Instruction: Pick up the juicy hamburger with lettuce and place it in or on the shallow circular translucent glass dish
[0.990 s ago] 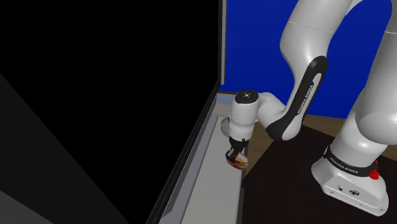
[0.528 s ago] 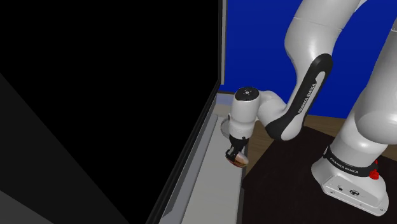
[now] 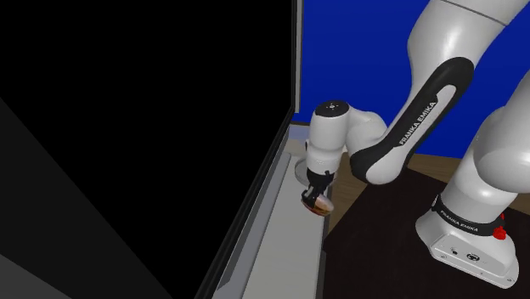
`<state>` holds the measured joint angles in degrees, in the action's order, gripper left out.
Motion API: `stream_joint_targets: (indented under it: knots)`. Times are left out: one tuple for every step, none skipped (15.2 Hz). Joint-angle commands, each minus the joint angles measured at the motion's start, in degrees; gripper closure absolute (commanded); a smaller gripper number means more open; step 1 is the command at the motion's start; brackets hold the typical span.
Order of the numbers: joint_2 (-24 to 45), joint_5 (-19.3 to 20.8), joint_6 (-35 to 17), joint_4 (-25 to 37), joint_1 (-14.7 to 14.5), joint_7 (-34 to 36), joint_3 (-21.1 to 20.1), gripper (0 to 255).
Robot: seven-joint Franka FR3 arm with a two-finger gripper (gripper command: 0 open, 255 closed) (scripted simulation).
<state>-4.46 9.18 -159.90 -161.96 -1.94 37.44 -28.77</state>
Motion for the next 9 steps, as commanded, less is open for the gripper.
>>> stream_joint_targets:
  knots:
    - [-2.5,-4.2,2.0,-0.1,-1.3,-3.2,0.4,255]
    - [-3.7,-5.7,3.1,-0.1,-1.9,-4.3,0.7,255]
    - [-4.8,-7.0,4.1,-0.1,-2.5,-5.2,1.1,255]
    - [-5.9,-8.1,5.2,0.0,-3.1,-6.1,1.4,255]
    - [-7.0,-9.1,6.3,0.1,-3.7,-6.9,1.8,255]
    - [-8.1,-10.0,7.4,0.2,-4.1,-7.6,2.1,255]
    - [-9.1,-10.7,8.5,0.3,-4.6,-8.2,2.4,255]
    - [-10.0,-11.4,9.5,0.4,-5.0,-8.7,2.7,255]
    - [-10.0,-10.9,9.4,0.5,-4.1,-10.4,4.0,255]
